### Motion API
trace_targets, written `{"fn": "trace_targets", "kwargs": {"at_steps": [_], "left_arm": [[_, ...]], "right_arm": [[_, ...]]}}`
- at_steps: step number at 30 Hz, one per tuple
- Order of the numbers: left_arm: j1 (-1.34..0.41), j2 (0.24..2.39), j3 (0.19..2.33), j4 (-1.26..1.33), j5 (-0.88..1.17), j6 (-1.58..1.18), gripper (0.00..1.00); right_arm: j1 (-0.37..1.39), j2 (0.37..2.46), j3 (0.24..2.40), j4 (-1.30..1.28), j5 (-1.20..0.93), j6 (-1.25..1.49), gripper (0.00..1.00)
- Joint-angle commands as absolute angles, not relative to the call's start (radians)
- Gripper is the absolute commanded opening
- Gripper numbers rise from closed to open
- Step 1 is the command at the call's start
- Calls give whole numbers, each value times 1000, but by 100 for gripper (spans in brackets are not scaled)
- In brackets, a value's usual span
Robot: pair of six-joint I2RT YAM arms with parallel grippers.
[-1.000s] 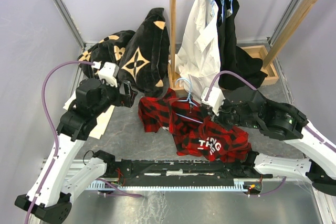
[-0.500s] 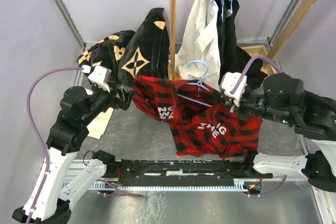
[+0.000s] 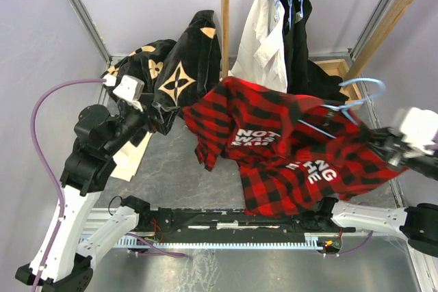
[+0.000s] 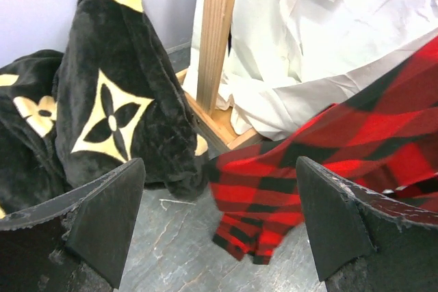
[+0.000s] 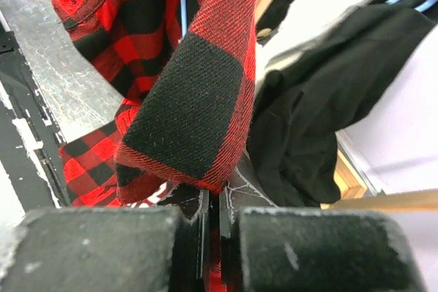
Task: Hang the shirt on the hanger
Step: Move the clothesline to the center of the board.
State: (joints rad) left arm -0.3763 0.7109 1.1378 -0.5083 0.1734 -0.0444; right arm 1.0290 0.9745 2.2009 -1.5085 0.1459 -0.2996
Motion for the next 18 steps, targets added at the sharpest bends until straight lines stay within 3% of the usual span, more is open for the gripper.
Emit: {"fn": "trace_targets", "kwargs": {"at_steps": [1,11,18], "left_arm": [[-371,767,1135,-393,275,-86,96],[-371,886,1114,-310,281,-167,96],[-391,1063,1141,-81,227,-230,100]], "right_arm": [[1026,905,2260,-1494,246,-266,0],[1025,840,2157,-1534,308,-239,0],[1026,821,2026,-1575,322,-148,0]]}}
